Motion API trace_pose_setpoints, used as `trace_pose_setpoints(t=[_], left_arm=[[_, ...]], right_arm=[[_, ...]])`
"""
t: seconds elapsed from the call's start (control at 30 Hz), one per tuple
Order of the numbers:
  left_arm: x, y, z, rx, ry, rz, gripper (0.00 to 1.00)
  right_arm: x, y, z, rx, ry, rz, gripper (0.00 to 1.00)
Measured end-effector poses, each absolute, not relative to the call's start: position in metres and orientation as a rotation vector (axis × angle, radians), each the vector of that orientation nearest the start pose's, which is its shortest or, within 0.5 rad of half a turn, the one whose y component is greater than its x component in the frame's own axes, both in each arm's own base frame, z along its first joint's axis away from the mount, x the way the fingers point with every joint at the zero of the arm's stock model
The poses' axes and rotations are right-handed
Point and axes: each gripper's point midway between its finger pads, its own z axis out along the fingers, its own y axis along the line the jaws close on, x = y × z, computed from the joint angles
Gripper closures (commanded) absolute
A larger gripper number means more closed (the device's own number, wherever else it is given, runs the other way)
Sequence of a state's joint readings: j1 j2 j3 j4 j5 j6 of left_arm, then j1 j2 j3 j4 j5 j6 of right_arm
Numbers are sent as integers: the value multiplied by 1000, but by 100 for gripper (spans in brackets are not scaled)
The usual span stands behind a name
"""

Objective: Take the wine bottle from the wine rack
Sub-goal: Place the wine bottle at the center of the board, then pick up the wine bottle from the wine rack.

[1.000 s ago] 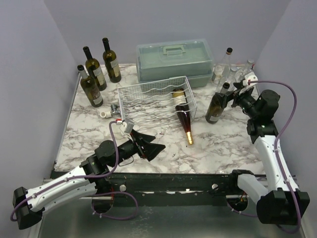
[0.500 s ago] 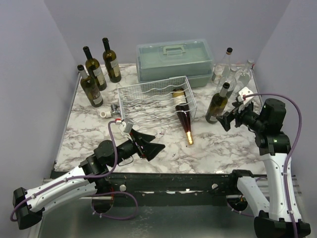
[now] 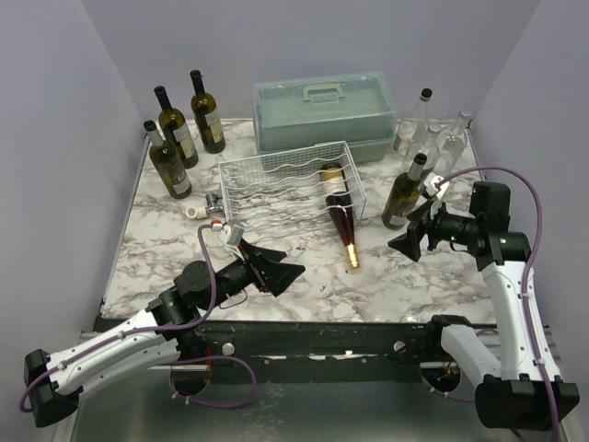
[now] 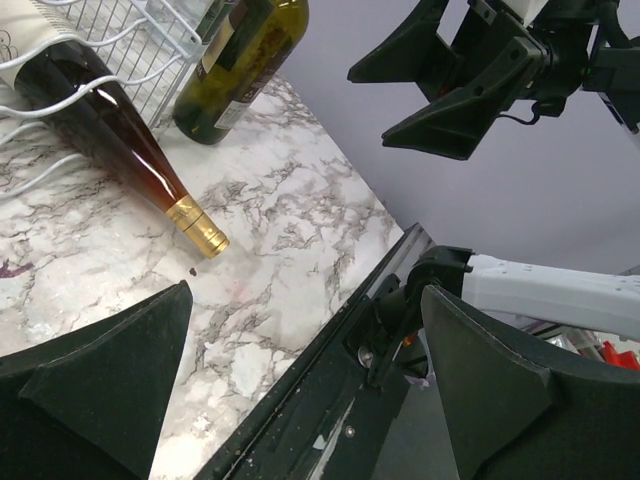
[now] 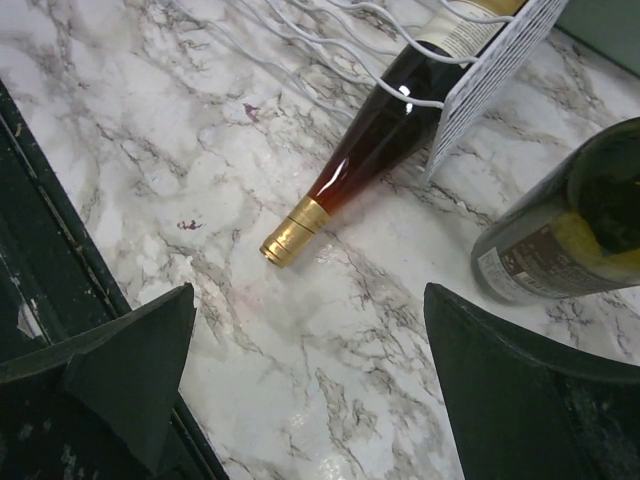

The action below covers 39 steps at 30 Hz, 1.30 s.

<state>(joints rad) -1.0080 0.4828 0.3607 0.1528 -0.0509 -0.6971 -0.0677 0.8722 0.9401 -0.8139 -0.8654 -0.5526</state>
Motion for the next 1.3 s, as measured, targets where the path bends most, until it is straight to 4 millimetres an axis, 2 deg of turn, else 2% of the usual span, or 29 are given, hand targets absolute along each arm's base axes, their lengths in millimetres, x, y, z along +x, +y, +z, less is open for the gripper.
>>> trace_pose_setpoints(t=[0.5, 0.6, 0.7, 0.8, 0.87, 1.1, 1.3], left_arm=[[146, -250, 225, 169, 1725, -1248, 2], [148, -251, 223, 161, 1734, -1236, 2], [150, -251, 220, 157, 1744, -1229, 2], [151, -252, 218, 148, 1755, -1225, 1], [151, -252, 217, 135, 1759, -1228, 2], [153, -250, 212, 90, 1777, -1231, 1], [156, -247, 201, 41, 1804, -1225, 2]], right_arm=[[222, 117, 194, -926, 1950, 748, 2], [218, 131, 186, -989, 1953, 762, 2], [212, 153, 176, -1085, 1953, 766, 2], [201, 179, 159, -1199, 1958, 770, 2], [198, 188, 146, -1238, 1983, 766, 1], [217, 190, 105, -1186, 2095, 647, 2], [243, 197, 83, -1014, 2152, 600, 3]])
